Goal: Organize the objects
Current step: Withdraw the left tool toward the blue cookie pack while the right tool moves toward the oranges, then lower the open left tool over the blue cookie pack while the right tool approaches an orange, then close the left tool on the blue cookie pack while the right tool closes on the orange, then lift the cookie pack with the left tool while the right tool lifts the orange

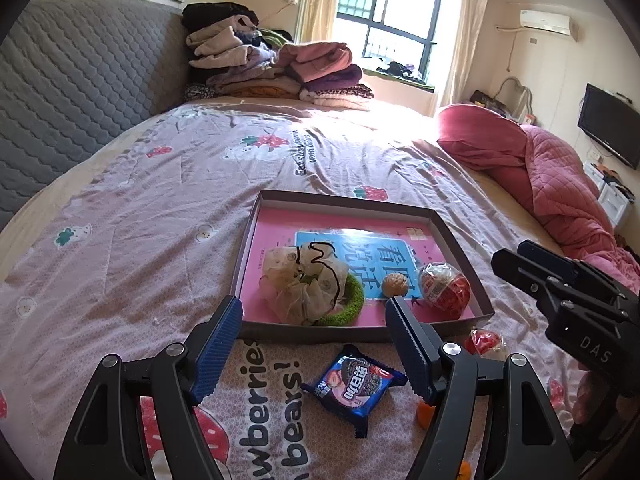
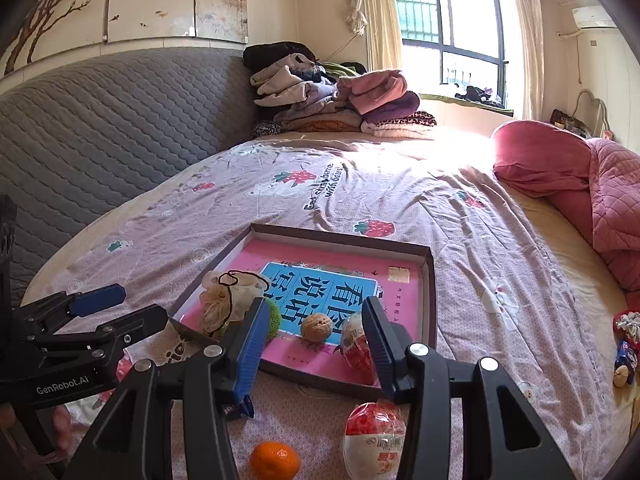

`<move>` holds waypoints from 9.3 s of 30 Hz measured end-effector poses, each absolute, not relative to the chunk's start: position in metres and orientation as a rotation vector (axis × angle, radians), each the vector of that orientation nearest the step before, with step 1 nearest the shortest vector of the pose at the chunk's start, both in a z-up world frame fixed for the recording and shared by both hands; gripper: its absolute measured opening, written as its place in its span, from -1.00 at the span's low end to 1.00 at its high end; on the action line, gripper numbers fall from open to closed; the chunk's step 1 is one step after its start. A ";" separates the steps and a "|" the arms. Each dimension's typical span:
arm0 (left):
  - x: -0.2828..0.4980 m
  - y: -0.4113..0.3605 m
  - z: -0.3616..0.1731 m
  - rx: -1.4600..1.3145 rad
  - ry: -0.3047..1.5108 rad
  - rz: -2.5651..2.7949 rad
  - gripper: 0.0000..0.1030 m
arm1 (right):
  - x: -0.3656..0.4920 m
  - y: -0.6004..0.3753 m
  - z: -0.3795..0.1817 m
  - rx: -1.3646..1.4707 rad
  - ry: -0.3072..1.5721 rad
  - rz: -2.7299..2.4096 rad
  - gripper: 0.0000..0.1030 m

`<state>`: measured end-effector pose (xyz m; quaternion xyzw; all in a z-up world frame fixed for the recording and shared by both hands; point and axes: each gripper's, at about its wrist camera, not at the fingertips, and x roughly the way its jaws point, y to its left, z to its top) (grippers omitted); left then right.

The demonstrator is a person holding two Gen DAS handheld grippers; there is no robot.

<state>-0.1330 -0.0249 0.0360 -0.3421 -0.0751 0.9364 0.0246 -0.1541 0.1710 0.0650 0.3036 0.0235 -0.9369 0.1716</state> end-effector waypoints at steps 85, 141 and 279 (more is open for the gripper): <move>-0.041 0.009 0.021 -1.111 -0.041 2.823 0.46 | -0.035 0.192 0.040 0.890 0.048 -2.596 0.27; -0.035 0.008 -0.008 -1.259 -0.006 2.767 0.46 | -0.021 0.178 0.006 1.015 0.149 -2.569 0.27; -0.089 -0.011 -0.013 -1.122 -0.184 2.672 0.04 | -0.047 0.165 -0.018 0.967 0.141 -2.590 -0.24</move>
